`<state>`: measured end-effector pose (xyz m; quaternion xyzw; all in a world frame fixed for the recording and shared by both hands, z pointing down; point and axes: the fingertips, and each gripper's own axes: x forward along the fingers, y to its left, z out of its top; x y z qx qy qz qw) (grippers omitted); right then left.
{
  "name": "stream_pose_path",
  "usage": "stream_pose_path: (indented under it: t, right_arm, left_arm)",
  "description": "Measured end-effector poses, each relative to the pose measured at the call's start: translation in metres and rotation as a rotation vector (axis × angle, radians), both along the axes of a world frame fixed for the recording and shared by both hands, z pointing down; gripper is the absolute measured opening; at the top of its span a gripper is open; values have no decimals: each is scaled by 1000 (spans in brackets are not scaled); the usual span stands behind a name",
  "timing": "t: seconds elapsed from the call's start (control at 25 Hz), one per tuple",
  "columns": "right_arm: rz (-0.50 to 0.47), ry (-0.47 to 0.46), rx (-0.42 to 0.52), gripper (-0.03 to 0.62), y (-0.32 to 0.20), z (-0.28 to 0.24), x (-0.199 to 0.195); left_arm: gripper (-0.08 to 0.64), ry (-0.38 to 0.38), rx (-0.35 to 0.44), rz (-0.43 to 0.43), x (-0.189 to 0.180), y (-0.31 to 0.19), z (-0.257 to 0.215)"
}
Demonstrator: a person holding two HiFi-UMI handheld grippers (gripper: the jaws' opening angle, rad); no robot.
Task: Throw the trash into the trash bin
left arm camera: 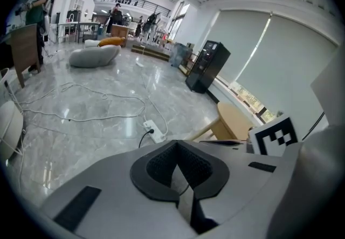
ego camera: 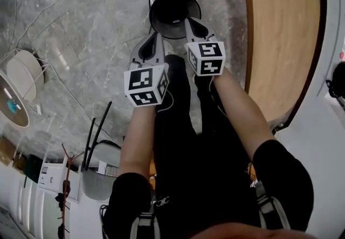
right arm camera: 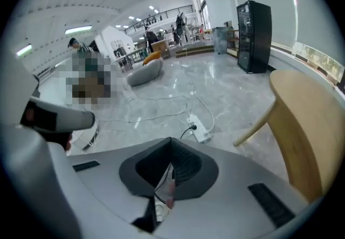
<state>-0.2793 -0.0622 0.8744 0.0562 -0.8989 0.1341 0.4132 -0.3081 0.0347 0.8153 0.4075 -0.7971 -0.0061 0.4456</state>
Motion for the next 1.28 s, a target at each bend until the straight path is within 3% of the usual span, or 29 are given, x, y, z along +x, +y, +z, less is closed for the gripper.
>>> stream_pose_path:
  t: [0.36, 0.52, 0.96, 1.16, 1.28]
  right_arm:
    - [72, -240, 41, 12, -37, -223, 26]
    - [123, -383, 55, 12, -69, -328, 15]
    - [113, -680, 160, 11, -86, -599, 85]
    - [102, -832, 240, 11, -103, -694, 112]
    - [94, -877, 266, 11, -108, -719, 119]
  left_arm:
    - [12, -87, 111, -13, 17, -48, -160]
    - [12, -229, 178, 14, 6, -79, -255]
    - [12, -407, 297, -7, 67, -99, -505]
    - [12, -592, 353, 9, 84, -103, -614]
    - [12, -649, 392, -1, 90, -100, -651]
